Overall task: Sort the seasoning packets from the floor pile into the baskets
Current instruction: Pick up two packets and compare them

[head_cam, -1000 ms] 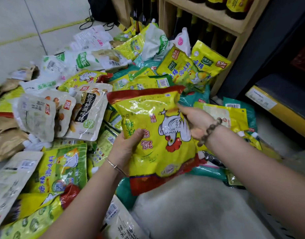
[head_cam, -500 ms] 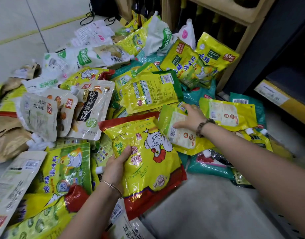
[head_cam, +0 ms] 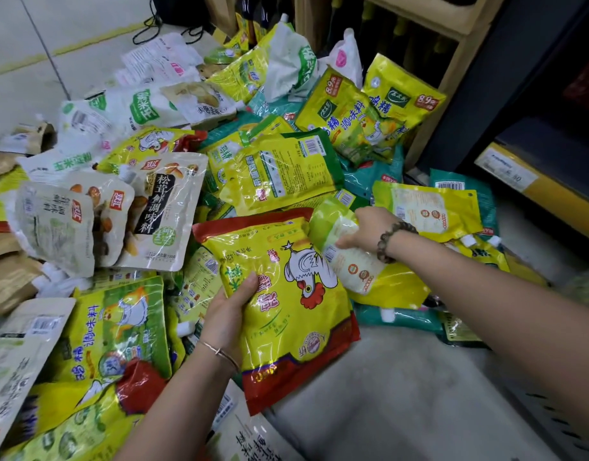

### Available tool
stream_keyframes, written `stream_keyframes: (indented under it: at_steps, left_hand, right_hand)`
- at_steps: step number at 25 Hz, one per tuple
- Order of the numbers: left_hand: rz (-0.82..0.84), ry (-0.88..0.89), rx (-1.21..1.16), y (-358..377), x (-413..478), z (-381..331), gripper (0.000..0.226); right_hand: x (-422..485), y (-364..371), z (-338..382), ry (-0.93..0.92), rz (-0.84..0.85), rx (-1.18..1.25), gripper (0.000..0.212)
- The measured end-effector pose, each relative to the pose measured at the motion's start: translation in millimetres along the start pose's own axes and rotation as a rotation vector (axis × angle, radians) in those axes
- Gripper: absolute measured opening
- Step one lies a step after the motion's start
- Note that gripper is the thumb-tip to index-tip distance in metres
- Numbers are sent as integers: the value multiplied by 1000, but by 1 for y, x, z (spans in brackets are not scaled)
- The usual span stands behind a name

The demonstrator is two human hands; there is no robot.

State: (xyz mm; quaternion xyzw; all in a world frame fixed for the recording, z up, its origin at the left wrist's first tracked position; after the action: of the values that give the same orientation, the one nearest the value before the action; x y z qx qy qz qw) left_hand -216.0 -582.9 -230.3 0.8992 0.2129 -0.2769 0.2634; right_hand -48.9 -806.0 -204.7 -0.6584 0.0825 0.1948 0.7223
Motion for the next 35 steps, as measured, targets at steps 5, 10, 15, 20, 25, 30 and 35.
stream_keyframes:
  at_steps: [5, 10, 15, 20, 25, 30, 35]
  left_hand:
    - [82, 7, 22, 18, -8, -11, 27]
    - [188, 35, 26, 36, -24, -51, 52]
    - [263, 180, 52, 55, -46, -120, 60]
    - [304, 278, 41, 69, -72, -173, 70]
    - [370, 286, 29, 91, -98, -188, 52]
    - [492, 239, 43, 132, -124, -191, 34]
    - [579, 275, 107, 188, -155, -199, 39]
  right_hand:
    - [-37, -28, -15, 109, -191, 289, 62]
    - [-67, -82, -13, 109, -367, 450, 48]
    - [-91, -147, 14, 57, -559, 568, 29]
    - [-111, -200, 19, 45, -612, 655, 35]
    - [-145, -243, 5, -15, -595, 796, 18]
    - [-201, -286, -34, -46, -772, 870, 15]
    - [-253, -312, -89, -32, -873, 1074, 12]
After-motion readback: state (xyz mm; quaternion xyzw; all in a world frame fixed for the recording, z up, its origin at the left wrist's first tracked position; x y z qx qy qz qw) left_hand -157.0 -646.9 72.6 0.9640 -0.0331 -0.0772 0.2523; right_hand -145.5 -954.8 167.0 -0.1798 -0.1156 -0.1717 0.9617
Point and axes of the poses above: each hand's wrist, its own x-axis towards the middle knuckle, its own y-axis out of the palm, z = x × y, the point moved 8 cm from there along x, towards the middle knuckle, and after that the axes turned 8 degrees about -x, right-handed, at the moved point
